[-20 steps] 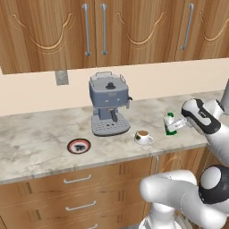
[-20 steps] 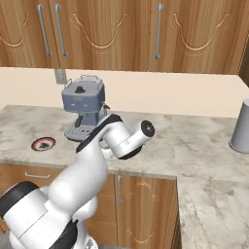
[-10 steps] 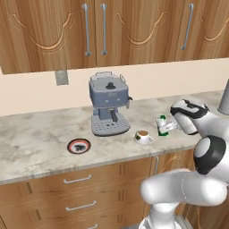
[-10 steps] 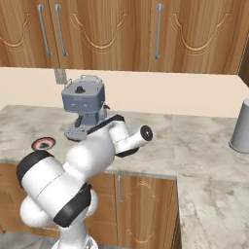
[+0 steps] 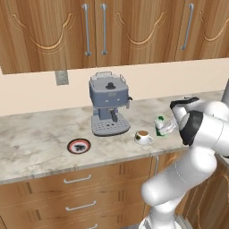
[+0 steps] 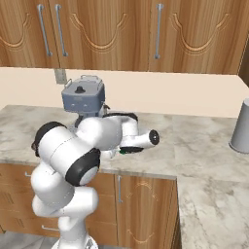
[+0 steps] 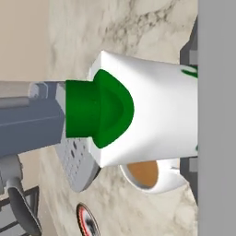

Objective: Take a sugar cube from the saucer and place it inside the coffee. Then, grab milk from the fridge and place it next to the coffee on the counter to sweeten the coffee.

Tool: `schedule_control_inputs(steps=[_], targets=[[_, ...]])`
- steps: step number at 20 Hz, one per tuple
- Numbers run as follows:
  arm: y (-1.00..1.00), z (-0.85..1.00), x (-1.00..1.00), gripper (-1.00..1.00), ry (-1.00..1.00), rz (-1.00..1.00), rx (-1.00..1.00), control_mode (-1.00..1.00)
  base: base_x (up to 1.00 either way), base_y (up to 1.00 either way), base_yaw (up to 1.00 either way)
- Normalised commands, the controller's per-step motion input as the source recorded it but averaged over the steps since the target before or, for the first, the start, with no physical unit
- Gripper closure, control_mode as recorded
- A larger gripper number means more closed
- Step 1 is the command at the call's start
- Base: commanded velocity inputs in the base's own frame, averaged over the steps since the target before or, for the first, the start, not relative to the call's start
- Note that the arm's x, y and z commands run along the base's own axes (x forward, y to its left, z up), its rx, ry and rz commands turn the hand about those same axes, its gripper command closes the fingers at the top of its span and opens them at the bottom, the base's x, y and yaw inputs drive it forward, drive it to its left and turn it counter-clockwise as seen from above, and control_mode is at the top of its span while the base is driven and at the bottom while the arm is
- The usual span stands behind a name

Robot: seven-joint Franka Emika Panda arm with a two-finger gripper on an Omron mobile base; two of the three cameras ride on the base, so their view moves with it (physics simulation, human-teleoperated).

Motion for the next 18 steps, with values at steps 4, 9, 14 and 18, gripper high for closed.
schedule_control_inputs(steps=[4,9,14,18], targets=[[-0.15,-0.1,-0.02,-1.0,-0.12,0.04,0.06,-1.0,0.0,0.0,0.0],[0.0,0.03,0.0,-1.0,-0.01,-0.01,0.0,-1.0,0.0,0.0,0.0],[0.0,0.47,0.02,-1.0,-0.16,-0.03,0.0,-1.0,0.0,0.0,0.0],[0.07,0.85,0.0,-1.0,-0.26,-0.04,0.0,-1.0,0.0,0.0,0.0]])
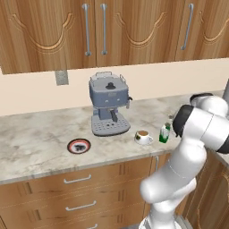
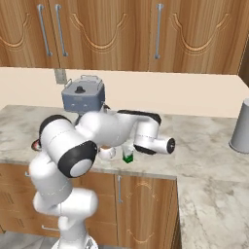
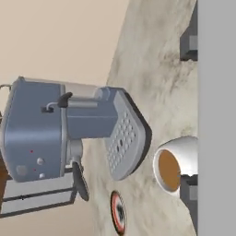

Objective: Take a sugar cube from the saucer and place it inside the coffee. Then, grab milk from the fridge and place it next to the coffee on the counter to sweeten the coffee.

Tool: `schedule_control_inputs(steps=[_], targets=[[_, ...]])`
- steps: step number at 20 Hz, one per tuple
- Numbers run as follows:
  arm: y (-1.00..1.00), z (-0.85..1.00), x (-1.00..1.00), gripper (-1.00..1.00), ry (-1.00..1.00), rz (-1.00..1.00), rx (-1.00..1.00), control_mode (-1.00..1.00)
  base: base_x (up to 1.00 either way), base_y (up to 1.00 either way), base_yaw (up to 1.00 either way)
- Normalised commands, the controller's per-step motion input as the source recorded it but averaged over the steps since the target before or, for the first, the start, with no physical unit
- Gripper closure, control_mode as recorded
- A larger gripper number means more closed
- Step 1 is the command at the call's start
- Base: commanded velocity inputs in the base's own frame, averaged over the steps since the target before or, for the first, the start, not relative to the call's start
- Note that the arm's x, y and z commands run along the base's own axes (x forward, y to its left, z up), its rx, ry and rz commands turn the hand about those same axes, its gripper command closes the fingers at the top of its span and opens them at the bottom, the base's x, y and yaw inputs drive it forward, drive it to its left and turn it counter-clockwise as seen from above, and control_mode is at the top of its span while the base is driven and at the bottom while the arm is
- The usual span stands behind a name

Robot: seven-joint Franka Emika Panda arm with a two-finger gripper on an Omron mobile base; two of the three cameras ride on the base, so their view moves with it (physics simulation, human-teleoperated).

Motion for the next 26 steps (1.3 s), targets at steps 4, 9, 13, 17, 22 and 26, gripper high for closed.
schedule_control_inputs(steps=[4,9,13,17,22,26], targets=[[0.4,1.0,-0.09,-1.0,-0.43,-0.01,-0.09,-1.0,0.0,0.0,0.0],[0.79,1.0,-0.48,-1.0,-0.66,0.0,-0.28,-1.0,0.0,0.0,0.0],[0.8,0.94,-0.75,-1.0,-0.76,0.01,-0.37,-1.0,0.0,0.0,0.0],[0.73,0.79,-0.9,-1.0,-0.83,0.05,-0.37,-1.0,0.0,0.0,0.0],[0.77,0.73,-0.89,-1.0,-0.85,0.02,-0.39,-1.0,0.0,0.0,0.0],[0.8,0.63,-0.93,-1.0,-0.88,0.02,-0.41,-1.0,0.0,0.0,0.0]])
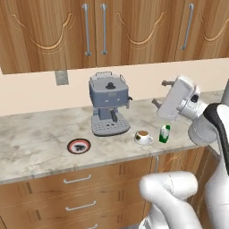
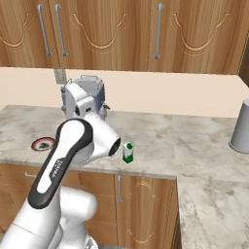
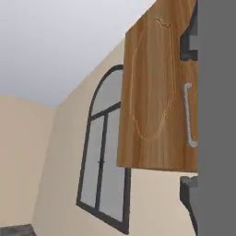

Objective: Take a sugar cube from the saucer and place it inside the coffee. Then, grab milk from the fridge and place it next to the coffee on the counter to sweeten the coffee.

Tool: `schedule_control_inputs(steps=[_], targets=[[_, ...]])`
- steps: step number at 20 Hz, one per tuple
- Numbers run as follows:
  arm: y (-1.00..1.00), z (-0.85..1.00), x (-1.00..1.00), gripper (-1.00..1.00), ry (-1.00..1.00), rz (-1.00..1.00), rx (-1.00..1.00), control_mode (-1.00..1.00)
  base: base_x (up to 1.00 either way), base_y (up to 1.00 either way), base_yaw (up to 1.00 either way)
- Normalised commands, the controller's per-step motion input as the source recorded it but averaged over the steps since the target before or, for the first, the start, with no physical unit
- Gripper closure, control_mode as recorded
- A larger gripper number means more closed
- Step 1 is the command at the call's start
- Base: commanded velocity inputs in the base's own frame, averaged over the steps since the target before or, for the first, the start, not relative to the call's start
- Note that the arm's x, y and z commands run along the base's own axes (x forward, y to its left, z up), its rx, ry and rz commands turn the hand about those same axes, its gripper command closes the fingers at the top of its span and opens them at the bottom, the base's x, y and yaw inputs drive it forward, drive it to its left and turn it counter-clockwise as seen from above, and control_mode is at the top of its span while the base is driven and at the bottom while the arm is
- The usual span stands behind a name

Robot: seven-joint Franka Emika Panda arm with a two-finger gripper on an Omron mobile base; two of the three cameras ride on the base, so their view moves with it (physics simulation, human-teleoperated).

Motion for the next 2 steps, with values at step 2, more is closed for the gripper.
schedule_control_inputs(steps=[2], targets=[[0.68,0.53,-1.0,-1.0,-0.93,0.06,-0.4,-1.0,0.0,0.0,0.0]])
